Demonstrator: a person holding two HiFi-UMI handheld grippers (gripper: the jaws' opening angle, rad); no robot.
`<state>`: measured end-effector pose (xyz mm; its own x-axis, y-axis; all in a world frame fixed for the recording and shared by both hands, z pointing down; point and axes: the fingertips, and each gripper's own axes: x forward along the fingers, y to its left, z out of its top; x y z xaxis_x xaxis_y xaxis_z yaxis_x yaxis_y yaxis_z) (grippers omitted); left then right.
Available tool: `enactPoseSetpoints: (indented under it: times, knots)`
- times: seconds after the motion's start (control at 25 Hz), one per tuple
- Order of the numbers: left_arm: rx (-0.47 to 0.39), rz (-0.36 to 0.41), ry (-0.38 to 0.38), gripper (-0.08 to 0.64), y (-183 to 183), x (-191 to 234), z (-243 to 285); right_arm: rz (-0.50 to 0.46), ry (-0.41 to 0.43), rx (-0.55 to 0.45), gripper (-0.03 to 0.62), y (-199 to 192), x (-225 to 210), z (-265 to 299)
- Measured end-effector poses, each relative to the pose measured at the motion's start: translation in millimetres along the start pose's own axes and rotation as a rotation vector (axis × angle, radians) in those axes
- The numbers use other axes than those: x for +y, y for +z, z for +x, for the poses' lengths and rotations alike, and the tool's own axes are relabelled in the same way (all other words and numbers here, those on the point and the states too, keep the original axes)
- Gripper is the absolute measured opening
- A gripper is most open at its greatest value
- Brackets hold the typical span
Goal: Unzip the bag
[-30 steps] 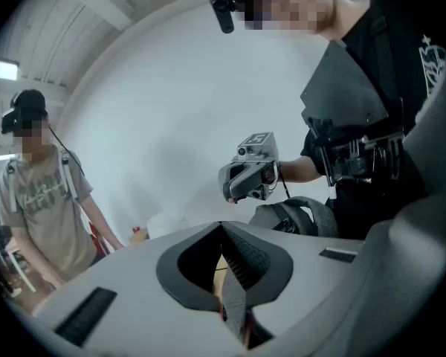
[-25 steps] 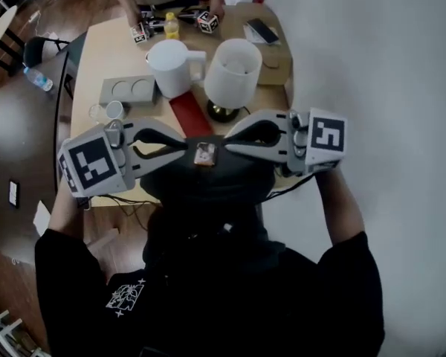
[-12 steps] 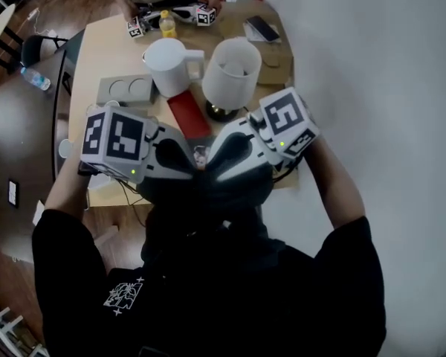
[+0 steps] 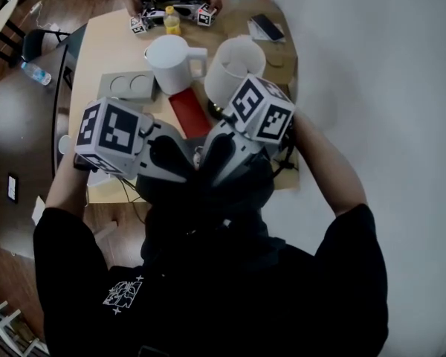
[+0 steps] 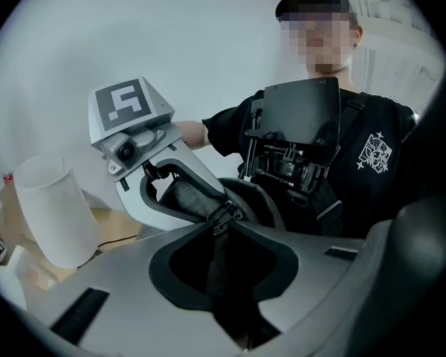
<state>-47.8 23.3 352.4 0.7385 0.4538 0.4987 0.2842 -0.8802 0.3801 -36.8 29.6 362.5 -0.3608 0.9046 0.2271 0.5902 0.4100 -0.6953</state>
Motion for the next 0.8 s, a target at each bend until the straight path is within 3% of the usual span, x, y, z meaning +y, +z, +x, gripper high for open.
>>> enactPoseSetpoints:
  times: [0.16, 0.28, 0.44, 0.64, 0.8]
  knots:
    - [0.002, -0.011, -0.018, 0.06, -1.1, 0.2, 0.1, -0.023, 0.02, 0.041, 0.179, 0.8, 7.4, 0.2]
    - [0.011, -0.02, -0.057, 0.061, -1.6, 1.3, -0.7, -0.044, 0.023, 0.007, 0.179, 4.4, 16.5, -9.0]
    - [0.056, -0.049, -0.176, 0.061, -4.9, -0.2, 5.1, -0.066, 0.069, -0.067, 0.178, 14.4, 32.0, -13.7]
    - [0.128, -0.122, -0.323, 0.086, -9.8, 2.0, 8.5, -0.026, 0.044, -0.013, 0.178, 9.0, 23.5, 4.0]
    - [0.197, -0.167, -0.429, 0.098, -11.8, 3.0, 11.3, 0.013, 0.052, -0.035, 0.178, 8.9, 20.9, 1.9]
